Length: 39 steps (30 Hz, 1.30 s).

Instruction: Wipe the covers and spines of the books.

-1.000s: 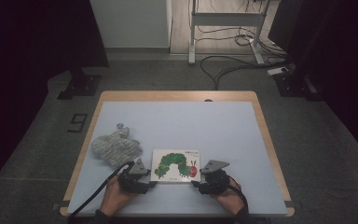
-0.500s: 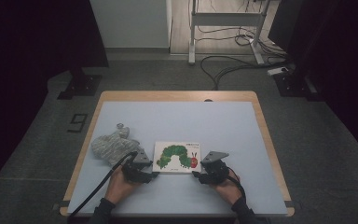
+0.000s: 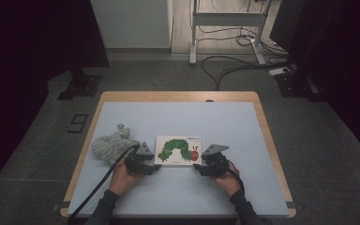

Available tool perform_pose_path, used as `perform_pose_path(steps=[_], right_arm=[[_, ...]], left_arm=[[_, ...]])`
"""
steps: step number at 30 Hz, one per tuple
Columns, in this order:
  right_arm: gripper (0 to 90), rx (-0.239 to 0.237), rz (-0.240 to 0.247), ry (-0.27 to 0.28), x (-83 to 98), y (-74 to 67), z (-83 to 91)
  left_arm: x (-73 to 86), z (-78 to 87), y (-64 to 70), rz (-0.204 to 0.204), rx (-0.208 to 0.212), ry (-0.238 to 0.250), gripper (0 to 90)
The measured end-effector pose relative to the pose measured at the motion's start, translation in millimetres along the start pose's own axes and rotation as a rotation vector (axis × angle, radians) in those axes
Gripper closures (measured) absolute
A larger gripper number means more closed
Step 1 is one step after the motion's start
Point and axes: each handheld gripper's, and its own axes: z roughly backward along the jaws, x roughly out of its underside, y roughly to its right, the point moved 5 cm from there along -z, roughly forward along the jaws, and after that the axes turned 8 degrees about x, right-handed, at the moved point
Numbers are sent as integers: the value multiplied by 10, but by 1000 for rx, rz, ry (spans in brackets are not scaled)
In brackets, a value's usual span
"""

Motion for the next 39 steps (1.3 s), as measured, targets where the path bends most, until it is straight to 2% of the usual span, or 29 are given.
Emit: perform_pose_path(steps=[9,12,16,19,22,25,27,30,36,39], right_arm=[[451,6,-7,-1,-55,42,-60],[448,6,-9,-4,-58,36,-58],[361,-3,-1,-2,-65,26,-37],[273,-4,4,8,-81,20,9],[172,-2,7,19,-99,17,82],[127,-3,14,30,-105,8,172],[98,0,20,33,-97,6,239],[6,12,27,43,-76,19,340],[0,35,9,54,-16,95,547],[0,45,4,53,41,137,629]], left_arm=[[-21,-10,-72,18,-17,8,442],[-14,11,-90,33,-32,4,381],[-26,103,-83,56,-5,25,268],[-38,193,-36,61,18,42,196],[-29,284,37,37,24,44,133],[-11,392,104,57,52,81,106],[15,463,142,67,54,94,101],[63,564,215,69,52,103,69],[190,702,344,57,39,114,23],[287,727,382,49,16,105,5]])
